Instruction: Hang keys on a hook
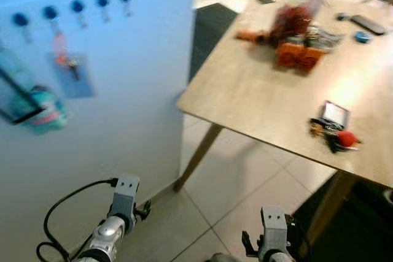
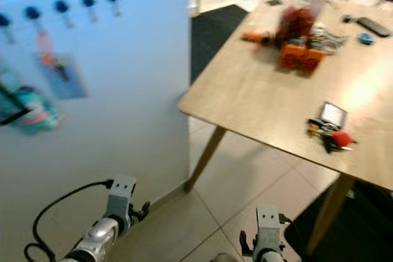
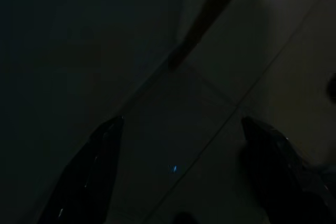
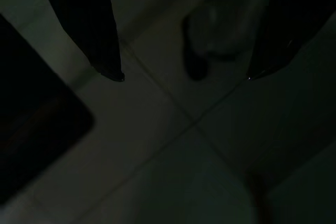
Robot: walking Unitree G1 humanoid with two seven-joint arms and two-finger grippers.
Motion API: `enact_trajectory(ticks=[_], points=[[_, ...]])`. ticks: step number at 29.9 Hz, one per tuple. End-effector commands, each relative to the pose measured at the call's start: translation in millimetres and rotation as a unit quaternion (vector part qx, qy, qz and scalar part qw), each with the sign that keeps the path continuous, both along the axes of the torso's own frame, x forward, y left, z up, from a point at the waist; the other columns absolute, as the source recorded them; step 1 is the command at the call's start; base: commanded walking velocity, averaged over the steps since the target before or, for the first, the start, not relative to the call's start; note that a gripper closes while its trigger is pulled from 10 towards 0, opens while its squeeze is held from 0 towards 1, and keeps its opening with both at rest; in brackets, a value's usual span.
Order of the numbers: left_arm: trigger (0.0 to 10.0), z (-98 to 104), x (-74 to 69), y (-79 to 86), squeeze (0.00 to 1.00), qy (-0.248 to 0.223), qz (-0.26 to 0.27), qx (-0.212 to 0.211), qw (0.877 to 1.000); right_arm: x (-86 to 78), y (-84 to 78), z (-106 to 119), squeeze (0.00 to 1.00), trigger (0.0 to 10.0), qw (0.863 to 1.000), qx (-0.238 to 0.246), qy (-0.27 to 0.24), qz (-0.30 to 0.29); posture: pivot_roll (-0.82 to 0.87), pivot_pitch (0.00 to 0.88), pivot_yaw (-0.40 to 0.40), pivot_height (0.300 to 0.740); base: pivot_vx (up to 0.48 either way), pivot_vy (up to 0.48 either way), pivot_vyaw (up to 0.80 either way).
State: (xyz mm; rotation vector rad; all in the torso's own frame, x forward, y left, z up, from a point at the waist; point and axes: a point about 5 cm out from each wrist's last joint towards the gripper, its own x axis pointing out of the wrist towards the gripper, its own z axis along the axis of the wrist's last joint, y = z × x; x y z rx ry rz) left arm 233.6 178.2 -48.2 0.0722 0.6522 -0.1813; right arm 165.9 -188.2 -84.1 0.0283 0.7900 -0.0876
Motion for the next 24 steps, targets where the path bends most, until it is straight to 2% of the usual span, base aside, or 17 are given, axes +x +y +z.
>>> enact_trajectory(ticks=[1,12,17,24], points=[[10.0,-6.0,-9.3,3.0,0.00,0.015,0.008,-0.003,1.000,-4.2,3.7,-2.7,0.00,10.0,1.000,0.005,0.009,-0.004,0.07,0.038,0.000,0.740,0.000,0.000,-0.80],[10.0,-6.4,-9.5,1.3,0.00,0.015,0.003,0.002,1.000,-3.1,8.0,-2.5,0.00,10.0,1.000,0.008,0.006,0.001,0.06,0.042,0.004,0.740,0.000,0.000,-0.80],[10.0,-6.0,-9.1,-2.5,0.00,0.012,0.007,-0.018,1.000,-1.9,6.7,-1.8,0.00,10.0,1.000,0.003,0.005,0.006,0.06,0.041,0.002,0.740,0.000,0.000,-0.80],[10.0,-7.1,-10.4,-5.0,0.00,0.014,0.004,-0.020,1.000,0.8,8.6,-0.4,0.00,10.0,1.000,-0.001,-0.001,0.026,0.06,0.042,-0.003,0.740,0.000,0.000,-0.69]])
